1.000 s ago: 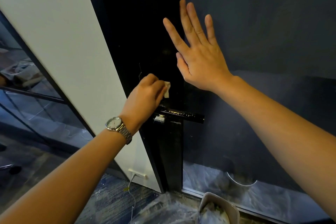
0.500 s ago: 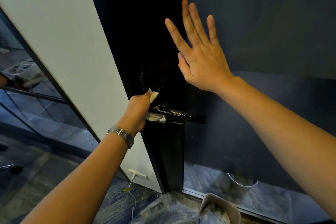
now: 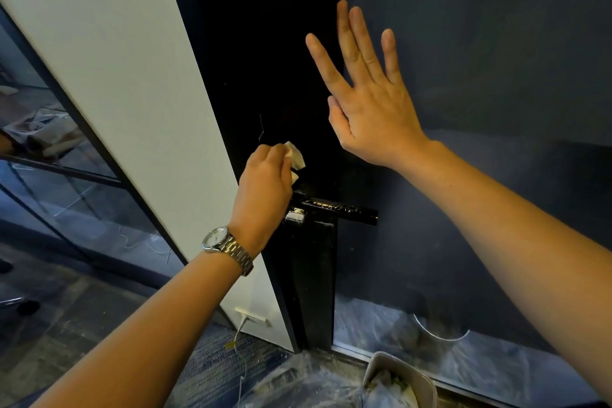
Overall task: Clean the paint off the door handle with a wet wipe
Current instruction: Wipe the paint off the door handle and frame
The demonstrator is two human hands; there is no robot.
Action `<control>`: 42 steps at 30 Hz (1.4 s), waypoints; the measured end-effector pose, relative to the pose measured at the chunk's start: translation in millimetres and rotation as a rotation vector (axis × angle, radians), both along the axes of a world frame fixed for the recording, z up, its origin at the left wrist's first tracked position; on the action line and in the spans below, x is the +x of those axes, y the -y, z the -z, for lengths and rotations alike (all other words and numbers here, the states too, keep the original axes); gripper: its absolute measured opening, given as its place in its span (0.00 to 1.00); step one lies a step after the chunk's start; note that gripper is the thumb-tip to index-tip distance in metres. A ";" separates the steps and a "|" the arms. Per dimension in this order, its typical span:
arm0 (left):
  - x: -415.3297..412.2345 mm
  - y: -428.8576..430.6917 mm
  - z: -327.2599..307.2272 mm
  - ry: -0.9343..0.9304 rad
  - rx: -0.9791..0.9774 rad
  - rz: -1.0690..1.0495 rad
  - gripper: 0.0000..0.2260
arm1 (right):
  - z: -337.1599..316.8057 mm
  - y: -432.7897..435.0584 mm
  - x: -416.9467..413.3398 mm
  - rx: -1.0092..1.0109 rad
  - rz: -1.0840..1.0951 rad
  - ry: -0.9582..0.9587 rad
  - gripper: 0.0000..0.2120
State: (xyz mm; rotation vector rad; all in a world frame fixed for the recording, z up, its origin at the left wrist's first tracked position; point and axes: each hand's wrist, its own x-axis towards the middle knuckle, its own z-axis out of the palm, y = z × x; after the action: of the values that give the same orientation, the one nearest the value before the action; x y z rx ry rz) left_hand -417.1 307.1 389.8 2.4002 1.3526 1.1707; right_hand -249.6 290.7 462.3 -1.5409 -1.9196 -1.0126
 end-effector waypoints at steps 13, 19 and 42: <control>3.8 -4.1 -11.8 0.024 0.034 -0.008 0.10 | -0.1 -0.2 1.1 -0.057 0.002 0.039 0.40; 19.0 3.0 -8.1 -0.205 0.208 0.068 0.09 | 0.6 -0.9 0.7 -0.042 0.004 0.035 0.41; 20.7 2.4 -3.7 0.171 -0.428 -0.204 0.13 | 2.2 -2.2 1.7 -0.048 -0.006 0.029 0.42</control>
State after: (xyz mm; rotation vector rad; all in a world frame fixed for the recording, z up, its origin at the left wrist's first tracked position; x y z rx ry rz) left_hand -396.4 304.7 393.4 1.8620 1.6247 0.9788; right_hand -247.9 292.9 460.1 -1.5540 -1.9808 -0.9989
